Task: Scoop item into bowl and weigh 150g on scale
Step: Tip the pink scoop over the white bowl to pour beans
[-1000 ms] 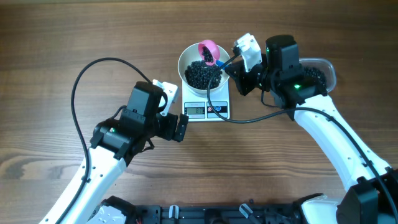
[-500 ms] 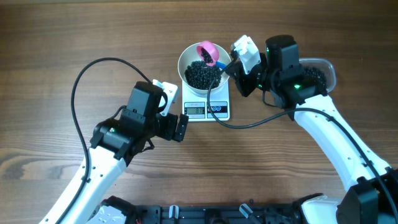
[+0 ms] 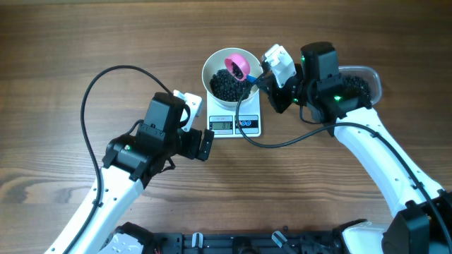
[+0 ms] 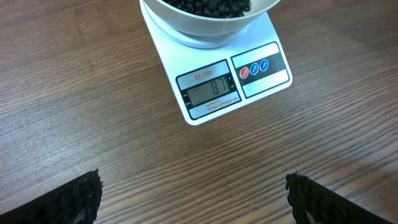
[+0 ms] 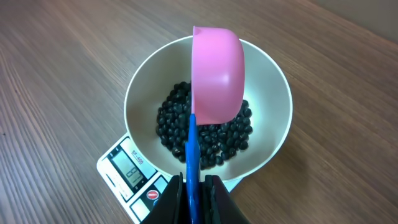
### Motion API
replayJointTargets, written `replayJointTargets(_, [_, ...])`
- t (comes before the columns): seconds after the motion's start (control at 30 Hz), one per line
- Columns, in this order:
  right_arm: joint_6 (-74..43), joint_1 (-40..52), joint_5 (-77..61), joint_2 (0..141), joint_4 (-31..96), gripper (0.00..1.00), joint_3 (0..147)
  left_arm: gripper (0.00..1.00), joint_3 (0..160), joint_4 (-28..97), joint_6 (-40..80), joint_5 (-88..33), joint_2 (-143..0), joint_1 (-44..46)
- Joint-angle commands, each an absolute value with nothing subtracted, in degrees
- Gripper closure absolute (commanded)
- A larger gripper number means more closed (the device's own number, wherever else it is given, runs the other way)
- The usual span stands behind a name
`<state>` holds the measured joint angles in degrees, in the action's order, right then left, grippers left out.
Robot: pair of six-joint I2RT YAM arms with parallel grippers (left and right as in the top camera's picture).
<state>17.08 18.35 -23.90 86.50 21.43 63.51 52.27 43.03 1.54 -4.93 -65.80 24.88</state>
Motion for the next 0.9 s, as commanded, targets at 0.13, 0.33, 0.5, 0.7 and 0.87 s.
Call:
replayJointTargets(0.13, [19.51,18.57,-23.53,85.06,21.82,0.96,63.4,0.0,51.72,42.89,0.84,-4.4,-66.02,24.62])
replayJointTargets(0.33, [21.23,18.59,-23.53,85.06,21.74,0.96,63.4,0.0,51.72,42.87,0.84,-4.4,-66.02,24.62])
replayJointTargets(0.5, [28.18,18.59,-23.4,85.06,21.69,0.96,63.4,0.0,51.72,42.87,0.82,-4.4,-66.02,24.62])
replayJointTargets(0.7, [32.49,18.59,-17.3,85.06,20.67,0.96,63.42,0.0,51.72,42.87,0.82,-4.4,-66.02,24.62])
replayJointTargets(0.87, [33.43,18.59,-17.56,85.06,18.79,0.96,63.42,0.0,51.72,42.87,0.82,-4.4,-66.02,24.62])
